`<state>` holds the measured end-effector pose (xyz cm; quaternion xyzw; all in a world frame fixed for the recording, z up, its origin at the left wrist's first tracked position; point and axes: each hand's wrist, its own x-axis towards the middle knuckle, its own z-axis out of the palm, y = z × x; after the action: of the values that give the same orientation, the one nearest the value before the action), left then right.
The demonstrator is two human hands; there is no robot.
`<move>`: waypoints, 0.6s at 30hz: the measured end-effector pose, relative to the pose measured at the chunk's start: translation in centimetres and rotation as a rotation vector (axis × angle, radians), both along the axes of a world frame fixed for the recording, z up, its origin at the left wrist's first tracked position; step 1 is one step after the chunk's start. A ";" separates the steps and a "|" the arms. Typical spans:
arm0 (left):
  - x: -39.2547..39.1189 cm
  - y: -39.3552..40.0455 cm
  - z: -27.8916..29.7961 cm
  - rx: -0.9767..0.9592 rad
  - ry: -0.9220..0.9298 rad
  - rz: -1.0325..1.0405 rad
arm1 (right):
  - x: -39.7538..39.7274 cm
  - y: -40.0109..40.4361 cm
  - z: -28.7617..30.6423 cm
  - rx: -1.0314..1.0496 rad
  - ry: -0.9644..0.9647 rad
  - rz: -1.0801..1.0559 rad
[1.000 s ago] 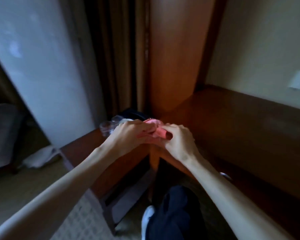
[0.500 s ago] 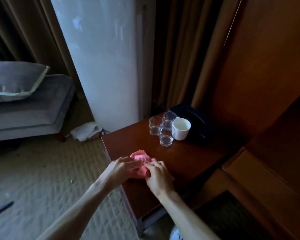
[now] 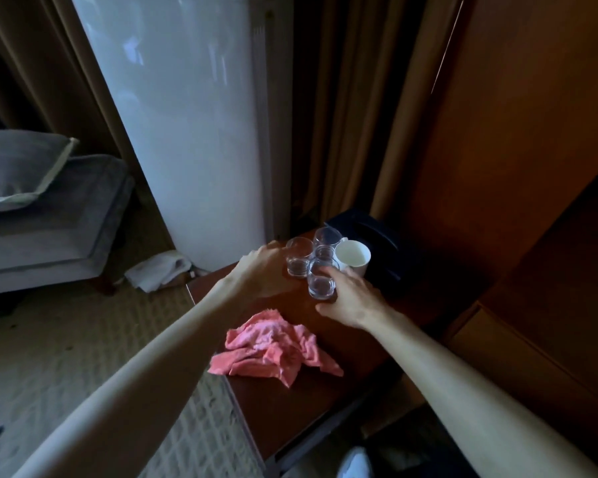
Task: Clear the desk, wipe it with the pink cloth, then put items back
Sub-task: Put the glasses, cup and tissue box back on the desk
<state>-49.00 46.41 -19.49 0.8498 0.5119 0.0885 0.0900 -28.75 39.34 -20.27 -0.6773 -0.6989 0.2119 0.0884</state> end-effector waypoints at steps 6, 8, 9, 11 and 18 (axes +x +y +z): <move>4.0 4.9 -2.4 -0.105 0.149 0.163 | -0.5 3.3 -2.4 0.145 -0.139 -0.071; 4.6 5.6 -3.5 -0.142 0.124 0.173 | -1.2 4.2 -3.2 0.155 -0.182 -0.071; 4.8 5.8 -3.9 -0.152 0.092 0.167 | -1.5 4.6 -3.4 0.163 -0.196 -0.070; 5.0 6.3 -4.8 -0.157 0.015 0.147 | -2.3 5.2 -3.9 0.181 -0.215 -0.065; 5.6 4.3 -5.6 -0.027 -0.173 0.206 | -4.0 5.2 -7.1 0.249 -0.418 -0.071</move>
<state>-43.43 50.72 -25.09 0.7805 0.5880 0.1634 0.1358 -32.73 44.58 -27.33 -0.7146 -0.6984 -0.0238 0.0323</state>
